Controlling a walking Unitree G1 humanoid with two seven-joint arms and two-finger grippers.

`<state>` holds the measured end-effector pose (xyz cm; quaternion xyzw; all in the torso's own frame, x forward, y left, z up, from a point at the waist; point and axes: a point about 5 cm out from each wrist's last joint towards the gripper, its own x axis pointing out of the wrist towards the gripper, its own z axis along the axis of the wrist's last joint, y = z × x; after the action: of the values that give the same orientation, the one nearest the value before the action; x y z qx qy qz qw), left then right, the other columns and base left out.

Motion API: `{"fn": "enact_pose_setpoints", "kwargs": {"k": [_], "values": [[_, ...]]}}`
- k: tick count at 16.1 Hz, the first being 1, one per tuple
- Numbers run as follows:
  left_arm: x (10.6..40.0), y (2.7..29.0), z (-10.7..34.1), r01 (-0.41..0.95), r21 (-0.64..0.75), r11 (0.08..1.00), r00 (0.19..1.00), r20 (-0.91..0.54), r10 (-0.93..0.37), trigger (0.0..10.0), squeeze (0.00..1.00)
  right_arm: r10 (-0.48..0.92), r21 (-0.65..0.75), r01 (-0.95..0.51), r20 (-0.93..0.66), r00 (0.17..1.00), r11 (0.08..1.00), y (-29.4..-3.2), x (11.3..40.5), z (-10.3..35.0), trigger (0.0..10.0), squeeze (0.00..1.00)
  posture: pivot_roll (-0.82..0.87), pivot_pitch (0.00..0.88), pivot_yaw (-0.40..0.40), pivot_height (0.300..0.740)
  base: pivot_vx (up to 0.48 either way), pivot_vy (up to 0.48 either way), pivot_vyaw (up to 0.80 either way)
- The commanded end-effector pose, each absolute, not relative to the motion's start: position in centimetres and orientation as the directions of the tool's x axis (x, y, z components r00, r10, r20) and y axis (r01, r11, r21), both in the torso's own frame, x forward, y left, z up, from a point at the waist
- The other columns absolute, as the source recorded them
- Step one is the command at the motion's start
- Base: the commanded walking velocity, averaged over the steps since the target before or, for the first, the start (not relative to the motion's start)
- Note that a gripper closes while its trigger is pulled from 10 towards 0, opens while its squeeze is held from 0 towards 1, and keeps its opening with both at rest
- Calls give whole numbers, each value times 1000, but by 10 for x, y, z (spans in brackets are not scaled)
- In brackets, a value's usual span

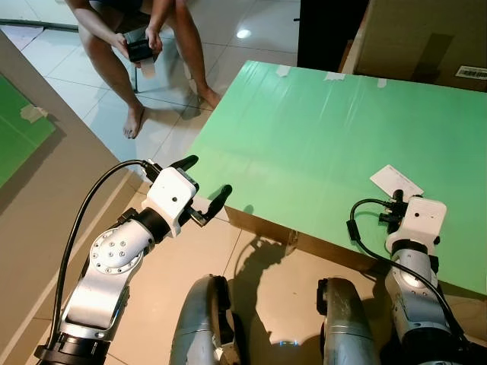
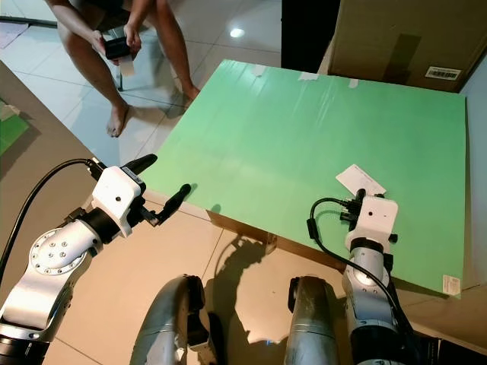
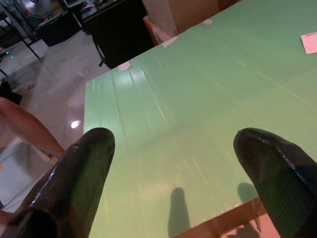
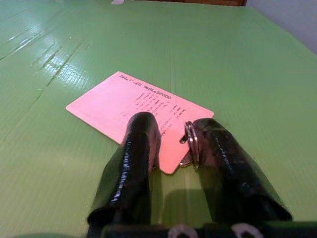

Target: Setting the table

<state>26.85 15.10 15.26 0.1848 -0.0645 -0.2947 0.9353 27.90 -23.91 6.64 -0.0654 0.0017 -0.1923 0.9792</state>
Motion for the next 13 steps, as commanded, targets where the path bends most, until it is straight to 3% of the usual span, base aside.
{"fn": "enact_pose_setpoints", "kwargs": {"k": [1,13], "values": [[268,154,154,517,403,755,824,4,-566,10000,0,-377,-136,371,-29,926,919,-236,273,55,0,0,-40,210,164,618,0,0,0],[274,146,155,498,396,771,831,35,-555,10000,0,-359,-107,360,36,933,927,-231,283,75,0,0,-58,189,142,618,0,0,0]]}}
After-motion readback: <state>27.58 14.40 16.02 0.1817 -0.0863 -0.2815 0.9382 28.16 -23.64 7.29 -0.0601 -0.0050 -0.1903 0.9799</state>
